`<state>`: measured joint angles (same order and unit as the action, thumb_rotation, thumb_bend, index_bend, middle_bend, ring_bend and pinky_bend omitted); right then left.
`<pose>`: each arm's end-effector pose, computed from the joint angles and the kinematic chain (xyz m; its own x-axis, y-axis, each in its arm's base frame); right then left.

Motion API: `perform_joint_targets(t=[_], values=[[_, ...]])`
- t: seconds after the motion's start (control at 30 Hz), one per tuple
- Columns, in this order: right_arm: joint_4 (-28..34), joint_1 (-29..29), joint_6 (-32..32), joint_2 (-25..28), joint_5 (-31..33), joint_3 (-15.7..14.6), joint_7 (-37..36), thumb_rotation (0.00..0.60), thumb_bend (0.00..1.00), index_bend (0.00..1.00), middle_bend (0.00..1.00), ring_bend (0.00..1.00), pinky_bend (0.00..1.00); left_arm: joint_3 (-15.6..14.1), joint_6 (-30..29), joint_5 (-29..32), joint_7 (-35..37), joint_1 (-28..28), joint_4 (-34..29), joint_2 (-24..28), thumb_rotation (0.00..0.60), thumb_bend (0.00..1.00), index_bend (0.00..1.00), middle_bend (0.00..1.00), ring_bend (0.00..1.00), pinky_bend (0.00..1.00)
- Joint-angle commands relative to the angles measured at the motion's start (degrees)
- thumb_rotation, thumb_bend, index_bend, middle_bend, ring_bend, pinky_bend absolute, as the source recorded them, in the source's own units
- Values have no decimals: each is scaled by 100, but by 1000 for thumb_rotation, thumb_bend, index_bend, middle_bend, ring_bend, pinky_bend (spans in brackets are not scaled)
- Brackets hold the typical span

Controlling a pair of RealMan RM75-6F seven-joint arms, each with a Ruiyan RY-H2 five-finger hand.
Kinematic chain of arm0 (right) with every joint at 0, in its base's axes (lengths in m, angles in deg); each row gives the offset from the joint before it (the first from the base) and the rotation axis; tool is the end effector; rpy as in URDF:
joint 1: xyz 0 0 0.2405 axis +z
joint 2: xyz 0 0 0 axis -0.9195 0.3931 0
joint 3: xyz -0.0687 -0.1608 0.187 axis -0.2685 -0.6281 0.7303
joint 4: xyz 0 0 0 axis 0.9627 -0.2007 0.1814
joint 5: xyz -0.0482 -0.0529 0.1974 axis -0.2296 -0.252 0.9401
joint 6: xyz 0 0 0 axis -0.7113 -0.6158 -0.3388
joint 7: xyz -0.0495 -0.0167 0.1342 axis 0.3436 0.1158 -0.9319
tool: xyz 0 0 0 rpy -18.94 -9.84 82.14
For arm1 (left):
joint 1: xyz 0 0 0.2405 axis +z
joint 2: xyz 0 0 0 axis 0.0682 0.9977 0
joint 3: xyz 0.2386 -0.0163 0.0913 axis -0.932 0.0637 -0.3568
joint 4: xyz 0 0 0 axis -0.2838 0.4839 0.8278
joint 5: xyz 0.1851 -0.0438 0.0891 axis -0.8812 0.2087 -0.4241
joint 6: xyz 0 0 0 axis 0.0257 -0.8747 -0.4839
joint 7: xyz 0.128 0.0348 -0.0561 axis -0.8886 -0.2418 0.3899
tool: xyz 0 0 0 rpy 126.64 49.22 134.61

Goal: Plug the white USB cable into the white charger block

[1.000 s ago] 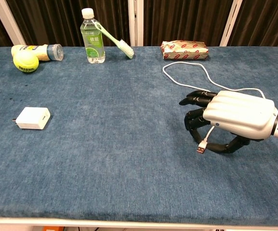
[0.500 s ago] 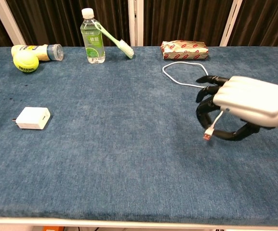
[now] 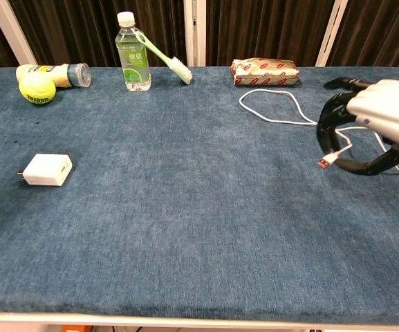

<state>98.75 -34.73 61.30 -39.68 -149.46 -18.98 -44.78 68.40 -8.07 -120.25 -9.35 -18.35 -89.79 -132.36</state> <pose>-0.2240 -0.2816 0.0228 0.5973 -0.0466 0.8006 -0.6454 -0.6206 0.4453 -0.2287 0.2626 0.1095 0.5565 0.1527 0.8167 0.8004 -0.3620 -0.4778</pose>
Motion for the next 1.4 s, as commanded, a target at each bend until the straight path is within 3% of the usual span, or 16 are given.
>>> perform_joint_targets(t=[0.03, 0.27, 0.43, 0.83, 1.4], values=[[61, -53, 60, 110, 65, 71, 40, 600, 519, 641, 531, 251, 0, 255, 941, 309, -119, -780, 148, -295, 600, 94, 90, 132, 34, 17], [279, -85, 270, 432, 166, 341, 160, 600, 519, 641, 529, 251, 0, 376, 1967, 938, -546, -1635, 634, -956, 600, 94, 108, 132, 36, 32], [507, -100, 382, 722, 246, 531, 247, 600, 521, 642, 529, 251, 0, 303, 2284, 1442, -829, -1915, 903, -1206, 600, 116, 171, 157, 95, 38], [602, -163, 271, 779, 339, 569, 275, 600, 539, 645, 530, 251, 0, -323, 1798, 1608, -835, -1498, 826, -1065, 600, 123, 193, 171, 95, 40], [755, -214, 275, 811, 342, 642, 394, 600, 541, 652, 529, 252, 0, -448, 1773, 1432, -329, -1538, 1297, -1323, 600, 214, 278, 196, 95, 42]])
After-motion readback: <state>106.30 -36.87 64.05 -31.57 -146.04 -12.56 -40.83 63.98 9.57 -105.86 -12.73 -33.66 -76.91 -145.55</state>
